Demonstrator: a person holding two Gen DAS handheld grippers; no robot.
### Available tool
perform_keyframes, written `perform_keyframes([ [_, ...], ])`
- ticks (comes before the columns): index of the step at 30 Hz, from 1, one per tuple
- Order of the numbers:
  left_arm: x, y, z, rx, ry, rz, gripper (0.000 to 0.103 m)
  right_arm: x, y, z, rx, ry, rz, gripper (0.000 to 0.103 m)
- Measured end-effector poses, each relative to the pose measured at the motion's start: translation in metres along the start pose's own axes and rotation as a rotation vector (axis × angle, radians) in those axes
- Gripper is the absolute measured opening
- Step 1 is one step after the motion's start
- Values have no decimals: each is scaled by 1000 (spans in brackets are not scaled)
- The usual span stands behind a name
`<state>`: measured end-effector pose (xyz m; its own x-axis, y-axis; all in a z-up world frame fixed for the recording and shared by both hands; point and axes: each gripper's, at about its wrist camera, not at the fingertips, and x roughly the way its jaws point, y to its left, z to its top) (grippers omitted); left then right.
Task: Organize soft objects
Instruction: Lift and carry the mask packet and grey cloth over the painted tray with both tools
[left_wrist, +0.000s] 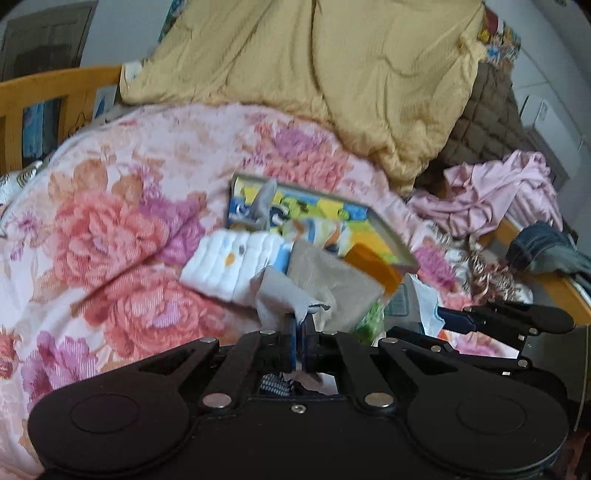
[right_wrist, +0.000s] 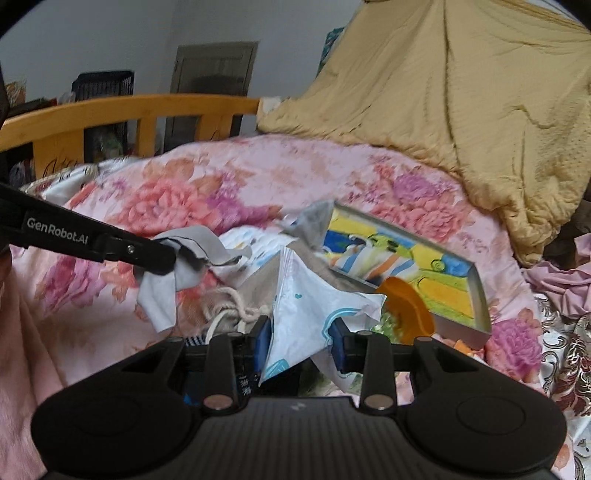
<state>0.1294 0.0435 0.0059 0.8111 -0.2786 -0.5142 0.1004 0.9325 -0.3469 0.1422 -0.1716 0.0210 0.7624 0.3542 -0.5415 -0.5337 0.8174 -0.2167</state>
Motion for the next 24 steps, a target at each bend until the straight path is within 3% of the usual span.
perform_keyframes([
  [8,-5,-11,14,20,-112,-20,1,-10,-8,4,-19,-88,-45,37],
  [12,3,-18,27,18,-123,-46,1,-7,-16,8,-18,-111,-92,38],
  [24,86,-54,97,109,-154,-139,1,40,-86,27,106,-134,-186,38],
])
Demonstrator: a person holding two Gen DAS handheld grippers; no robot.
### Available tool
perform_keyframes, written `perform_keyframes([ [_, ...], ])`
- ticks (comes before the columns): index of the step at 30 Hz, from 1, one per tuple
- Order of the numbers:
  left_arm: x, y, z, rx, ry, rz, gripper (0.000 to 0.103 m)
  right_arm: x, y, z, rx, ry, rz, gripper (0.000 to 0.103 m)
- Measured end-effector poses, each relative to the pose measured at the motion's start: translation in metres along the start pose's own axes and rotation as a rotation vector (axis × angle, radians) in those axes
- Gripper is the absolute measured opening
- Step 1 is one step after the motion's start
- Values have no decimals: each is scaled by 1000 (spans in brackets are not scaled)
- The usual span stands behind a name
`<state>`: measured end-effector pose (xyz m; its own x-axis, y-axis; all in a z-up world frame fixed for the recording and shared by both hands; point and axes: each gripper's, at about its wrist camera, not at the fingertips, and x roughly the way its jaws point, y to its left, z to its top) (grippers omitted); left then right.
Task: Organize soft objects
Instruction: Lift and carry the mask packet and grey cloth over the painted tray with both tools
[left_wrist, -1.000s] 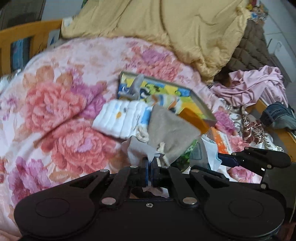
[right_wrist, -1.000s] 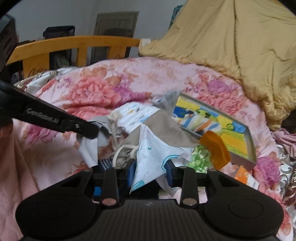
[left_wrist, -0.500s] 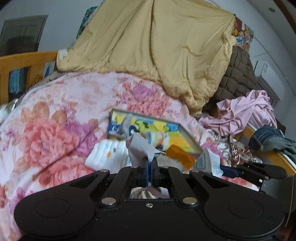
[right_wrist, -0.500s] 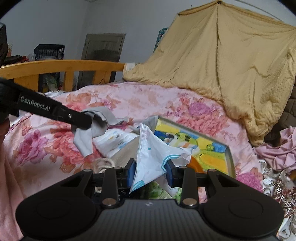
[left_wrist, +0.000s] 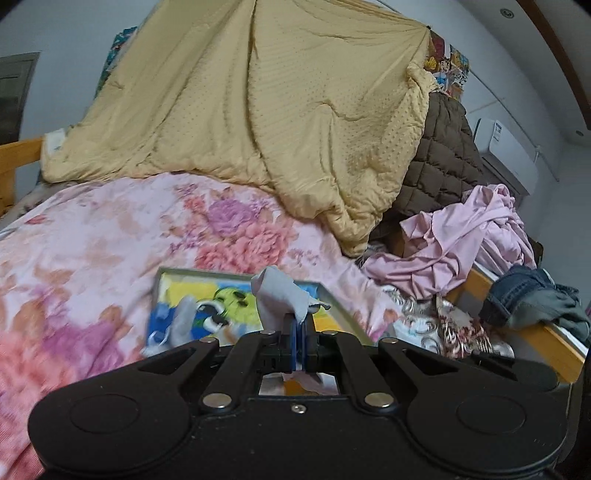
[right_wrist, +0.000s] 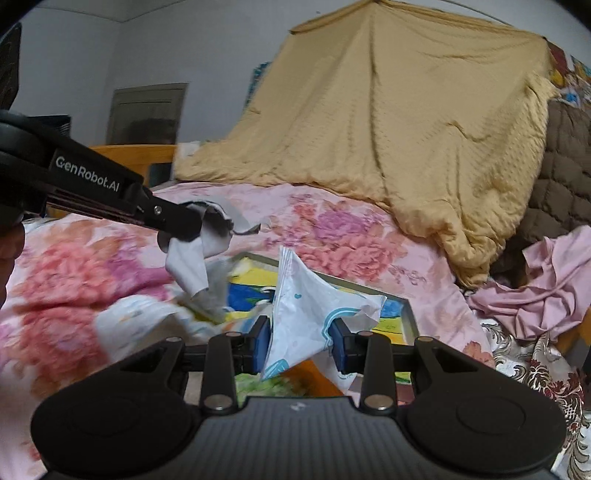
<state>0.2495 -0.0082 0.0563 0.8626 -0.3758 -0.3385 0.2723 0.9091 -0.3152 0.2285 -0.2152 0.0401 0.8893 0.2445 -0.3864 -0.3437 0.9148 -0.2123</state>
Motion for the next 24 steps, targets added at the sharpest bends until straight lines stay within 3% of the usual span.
perform_keyframes([
  [12,94,24,3,-73,12,-7,1,86,-35,0,53,44,-67,38],
  [24,138,71,-13,-194,92,1,1,154,-34,-6,81,186,-5,40],
])
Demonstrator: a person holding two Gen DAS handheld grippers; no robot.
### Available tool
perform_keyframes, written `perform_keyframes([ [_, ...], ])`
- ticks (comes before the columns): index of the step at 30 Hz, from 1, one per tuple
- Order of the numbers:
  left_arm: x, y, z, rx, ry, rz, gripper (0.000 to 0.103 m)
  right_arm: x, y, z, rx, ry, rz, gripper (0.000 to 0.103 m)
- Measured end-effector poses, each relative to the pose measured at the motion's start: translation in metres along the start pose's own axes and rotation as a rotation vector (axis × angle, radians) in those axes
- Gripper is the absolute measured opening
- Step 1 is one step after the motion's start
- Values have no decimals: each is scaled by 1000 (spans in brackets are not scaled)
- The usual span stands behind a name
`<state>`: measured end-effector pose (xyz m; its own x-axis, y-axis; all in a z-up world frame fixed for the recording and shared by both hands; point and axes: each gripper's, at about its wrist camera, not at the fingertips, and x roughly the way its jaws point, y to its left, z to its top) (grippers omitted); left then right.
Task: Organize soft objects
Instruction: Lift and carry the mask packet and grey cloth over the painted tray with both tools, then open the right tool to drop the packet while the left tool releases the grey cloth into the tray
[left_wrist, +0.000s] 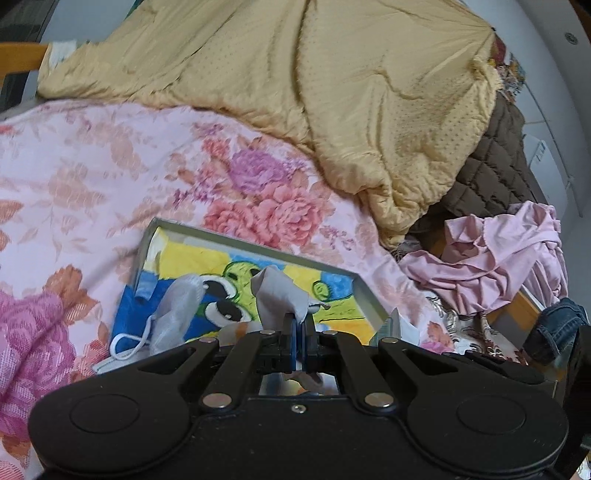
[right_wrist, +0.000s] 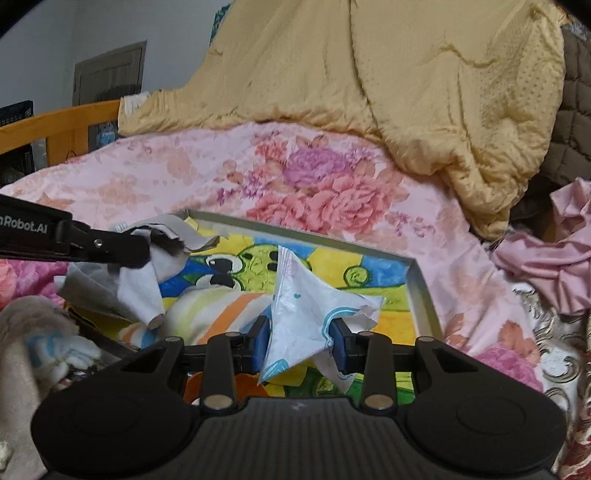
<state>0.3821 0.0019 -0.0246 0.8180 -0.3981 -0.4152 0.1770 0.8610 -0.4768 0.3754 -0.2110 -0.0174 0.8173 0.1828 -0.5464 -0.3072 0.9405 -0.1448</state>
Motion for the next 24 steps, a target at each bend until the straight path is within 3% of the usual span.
perform_keyframes([
  [8,16,29,-2,-84,54,20,1,15,-2,-4,21,34,-2,42],
  [15,21,32,-4,-67,83,69,2,16,-3,-4,31,39,5,46],
  [24,20,26,-5,-31,96,101,15,12,-5,-1,49,43,14,64],
])
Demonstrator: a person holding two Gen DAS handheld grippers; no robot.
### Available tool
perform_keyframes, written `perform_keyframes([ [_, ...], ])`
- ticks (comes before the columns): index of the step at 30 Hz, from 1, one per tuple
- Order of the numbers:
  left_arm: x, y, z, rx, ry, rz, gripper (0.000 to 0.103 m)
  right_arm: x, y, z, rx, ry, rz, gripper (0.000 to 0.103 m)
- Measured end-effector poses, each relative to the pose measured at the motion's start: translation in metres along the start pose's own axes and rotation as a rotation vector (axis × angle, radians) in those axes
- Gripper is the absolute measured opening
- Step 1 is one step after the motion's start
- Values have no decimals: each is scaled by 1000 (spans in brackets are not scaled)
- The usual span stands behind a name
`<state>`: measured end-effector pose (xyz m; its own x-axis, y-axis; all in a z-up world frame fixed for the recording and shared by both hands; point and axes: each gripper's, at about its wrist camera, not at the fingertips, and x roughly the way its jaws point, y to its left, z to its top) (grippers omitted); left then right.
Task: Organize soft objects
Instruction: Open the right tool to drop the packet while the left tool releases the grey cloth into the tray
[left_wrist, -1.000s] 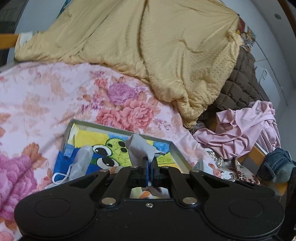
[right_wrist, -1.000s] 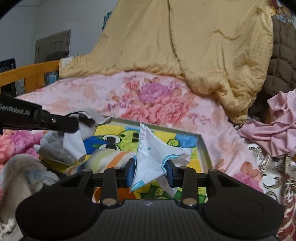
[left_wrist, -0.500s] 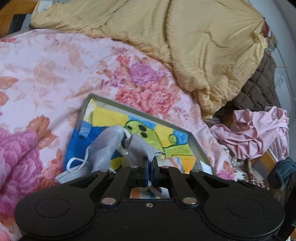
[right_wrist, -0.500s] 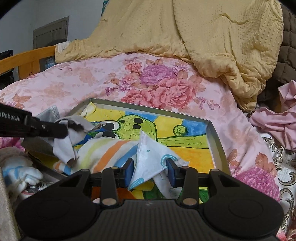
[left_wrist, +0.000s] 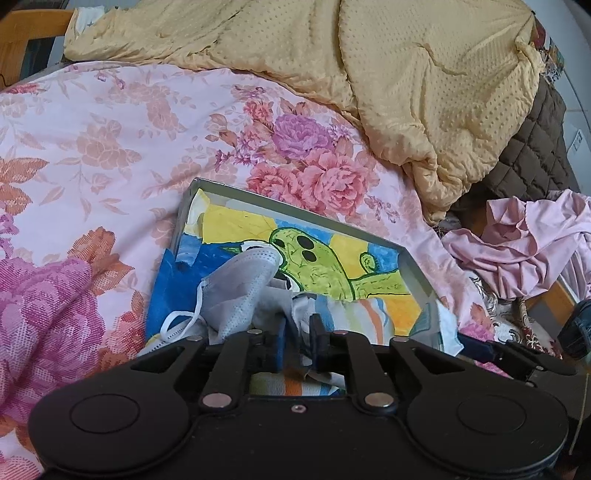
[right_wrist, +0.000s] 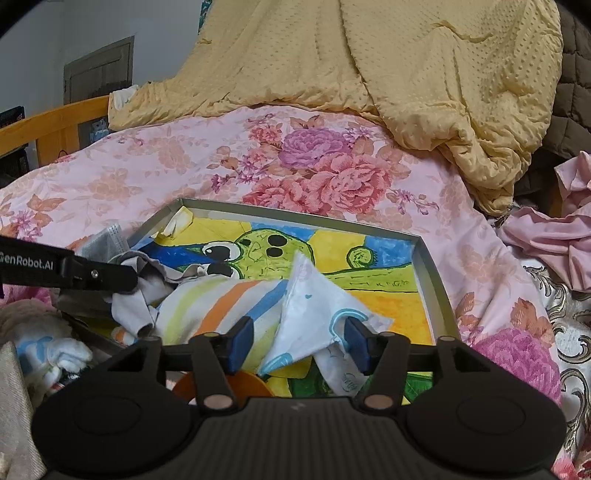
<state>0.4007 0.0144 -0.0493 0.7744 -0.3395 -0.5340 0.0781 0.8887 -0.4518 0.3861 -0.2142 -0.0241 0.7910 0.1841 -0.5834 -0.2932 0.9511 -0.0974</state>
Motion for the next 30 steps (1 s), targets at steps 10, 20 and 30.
perform_keyframes([
  [10,-6,-7,0,25,-14,9,27,-6,-2,5,14,5,19,82],
  [20,-15,-14,1,62,-44,10,42,-25,-4,9,34,-39,5,92],
  [30,-52,-36,1,153,-146,32,81,-69,-10,13,62,-139,-29,102],
])
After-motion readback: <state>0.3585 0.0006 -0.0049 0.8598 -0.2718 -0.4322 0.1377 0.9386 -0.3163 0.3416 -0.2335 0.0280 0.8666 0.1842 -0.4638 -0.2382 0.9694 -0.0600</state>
